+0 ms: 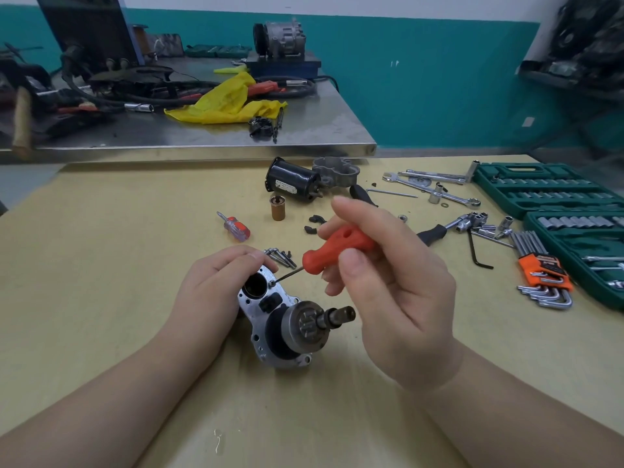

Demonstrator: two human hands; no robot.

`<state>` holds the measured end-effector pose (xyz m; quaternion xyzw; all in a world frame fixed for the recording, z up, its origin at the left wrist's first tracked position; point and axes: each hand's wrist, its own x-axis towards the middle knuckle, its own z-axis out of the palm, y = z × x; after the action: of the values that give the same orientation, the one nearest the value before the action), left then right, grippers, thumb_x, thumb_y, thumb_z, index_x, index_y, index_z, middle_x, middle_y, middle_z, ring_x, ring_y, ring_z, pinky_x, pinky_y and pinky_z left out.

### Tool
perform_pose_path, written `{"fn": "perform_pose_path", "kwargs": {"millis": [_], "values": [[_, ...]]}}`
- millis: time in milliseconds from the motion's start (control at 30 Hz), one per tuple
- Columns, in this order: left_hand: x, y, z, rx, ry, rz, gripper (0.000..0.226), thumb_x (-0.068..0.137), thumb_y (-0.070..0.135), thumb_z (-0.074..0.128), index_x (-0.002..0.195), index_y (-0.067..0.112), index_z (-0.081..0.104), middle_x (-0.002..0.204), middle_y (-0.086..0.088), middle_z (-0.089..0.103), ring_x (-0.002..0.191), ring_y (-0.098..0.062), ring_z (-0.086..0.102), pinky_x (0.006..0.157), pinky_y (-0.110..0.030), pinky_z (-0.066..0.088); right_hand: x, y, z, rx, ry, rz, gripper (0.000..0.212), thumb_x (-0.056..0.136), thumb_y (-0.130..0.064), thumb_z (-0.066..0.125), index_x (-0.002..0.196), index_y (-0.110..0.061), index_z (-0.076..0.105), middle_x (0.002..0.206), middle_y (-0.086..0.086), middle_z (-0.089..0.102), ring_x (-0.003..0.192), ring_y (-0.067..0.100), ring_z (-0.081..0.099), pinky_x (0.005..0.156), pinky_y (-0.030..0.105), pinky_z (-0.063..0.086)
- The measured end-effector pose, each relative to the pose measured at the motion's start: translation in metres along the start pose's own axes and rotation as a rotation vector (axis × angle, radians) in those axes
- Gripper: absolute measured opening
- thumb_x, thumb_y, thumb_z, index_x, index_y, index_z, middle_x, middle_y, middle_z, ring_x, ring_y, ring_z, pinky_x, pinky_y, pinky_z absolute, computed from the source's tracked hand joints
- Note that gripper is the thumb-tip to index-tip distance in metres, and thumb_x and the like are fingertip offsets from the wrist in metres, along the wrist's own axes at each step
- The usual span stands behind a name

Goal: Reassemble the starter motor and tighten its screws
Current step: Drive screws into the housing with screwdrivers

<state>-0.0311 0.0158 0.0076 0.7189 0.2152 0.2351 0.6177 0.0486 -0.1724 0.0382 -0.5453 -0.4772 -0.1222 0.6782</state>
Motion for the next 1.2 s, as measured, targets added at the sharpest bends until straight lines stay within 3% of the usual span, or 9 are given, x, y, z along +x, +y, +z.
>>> {"fn": "perform_pose_path", "kwargs": {"millis": [133, 300, 367, 500, 633, 733, 900, 1067, 1200], "values": [[0.0, 0.0, 0.0, -0.018, -0.005, -0.002, 0.03, 0.088, 0.038, 0.06, 0.087, 0.015, 0.079, 0.072, 0.0, 0.064, 0.061, -0.009, 0.058, 0.051, -0.013, 0.045, 0.001, 0.0, 0.002, -0.071, 0.017, -0.033, 0.038, 0.101, -0.003, 0.059, 0.136, -0.018, 0.061, 0.108, 0.006, 0.069, 0.088, 0.02, 0.074, 0.064, 0.039, 0.06], [0.0, -0.001, -0.001, -0.031, -0.006, -0.014, 0.029, 0.088, 0.038, 0.061, 0.087, 0.015, 0.079, 0.074, 0.0, 0.064, 0.062, -0.009, 0.057, 0.051, -0.014, 0.045, 0.005, 0.002, 0.004, -0.021, 0.053, 0.025, 0.033, 0.103, -0.029, 0.069, 0.135, -0.028, 0.063, 0.103, -0.01, 0.066, 0.087, 0.036, 0.073, 0.06, 0.045, 0.057], [0.0, 0.0, 0.0, -0.019, -0.01, -0.009, 0.03, 0.088, 0.038, 0.06, 0.087, 0.015, 0.079, 0.076, -0.004, 0.065, 0.063, -0.009, 0.058, 0.051, -0.013, 0.045, 0.004, 0.002, 0.003, -0.009, 0.045, 0.043, 0.033, 0.104, -0.033, 0.067, 0.137, -0.03, 0.064, 0.106, -0.008, 0.068, 0.089, 0.038, 0.073, 0.061, 0.043, 0.058], [-0.001, 0.003, -0.001, 0.013, -0.019, 0.012, 0.03, 0.088, 0.037, 0.059, 0.089, 0.013, 0.077, 0.086, -0.018, 0.064, 0.064, -0.011, 0.057, 0.052, -0.015, 0.045, 0.001, 0.004, 0.002, -0.002, 0.028, 0.054, 0.047, 0.103, -0.01, 0.058, 0.147, -0.028, 0.057, 0.119, 0.002, 0.07, 0.095, 0.03, 0.077, 0.067, 0.031, 0.057], [-0.001, 0.003, -0.001, 0.009, -0.013, 0.005, 0.031, 0.088, 0.038, 0.059, 0.088, 0.013, 0.078, 0.08, -0.013, 0.065, 0.062, -0.01, 0.057, 0.051, -0.013, 0.044, 0.003, 0.007, 0.004, -0.025, 0.06, 0.041, 0.041, 0.1, -0.014, 0.07, 0.137, -0.03, 0.061, 0.102, -0.008, 0.068, 0.088, 0.036, 0.076, 0.066, 0.055, 0.058], [-0.001, 0.003, 0.0, -0.01, -0.003, -0.019, 0.031, 0.088, 0.039, 0.06, 0.087, 0.014, 0.078, 0.072, -0.003, 0.062, 0.06, -0.011, 0.056, 0.05, -0.013, 0.043, 0.005, 0.008, 0.003, -0.034, 0.066, 0.034, 0.035, 0.102, -0.029, 0.073, 0.135, -0.035, 0.066, 0.101, -0.006, 0.066, 0.089, 0.041, 0.074, 0.068, 0.059, 0.058], [-0.002, 0.003, 0.0, -0.021, -0.012, -0.018, 0.031, 0.09, 0.039, 0.06, 0.087, 0.013, 0.078, 0.072, -0.002, 0.063, 0.059, -0.01, 0.057, 0.049, -0.014, 0.044, 0.003, 0.008, 0.0, -0.036, 0.049, 0.018, 0.043, 0.108, -0.019, 0.055, 0.149, -0.031, 0.055, 0.122, 0.003, 0.068, 0.097, 0.032, 0.076, 0.067, 0.031, 0.054], [-0.003, 0.003, 0.0, -0.03, -0.018, -0.009, 0.027, 0.097, 0.03, 0.061, 0.086, 0.011, 0.077, 0.075, -0.011, 0.063, 0.06, -0.012, 0.057, 0.05, -0.014, 0.044, 0.003, 0.01, 0.003, -0.014, 0.079, 0.025, 0.033, 0.106, -0.023, 0.065, 0.139, -0.028, 0.062, 0.103, 0.001, 0.068, 0.09, 0.035, 0.077, 0.065, 0.06, 0.056], [-0.003, 0.007, 0.0, 0.005, -0.028, 0.016, 0.031, 0.089, 0.036, 0.058, 0.084, 0.013, 0.077, 0.087, -0.02, 0.065, 0.062, -0.01, 0.058, 0.052, -0.013, 0.045, 0.005, 0.007, 0.001, -0.017, 0.067, 0.034, 0.031, 0.107, -0.028, 0.062, 0.138, -0.027, 0.066, 0.108, 0.007, 0.068, 0.09, 0.033, 0.076, 0.064, 0.054, 0.056]]}}
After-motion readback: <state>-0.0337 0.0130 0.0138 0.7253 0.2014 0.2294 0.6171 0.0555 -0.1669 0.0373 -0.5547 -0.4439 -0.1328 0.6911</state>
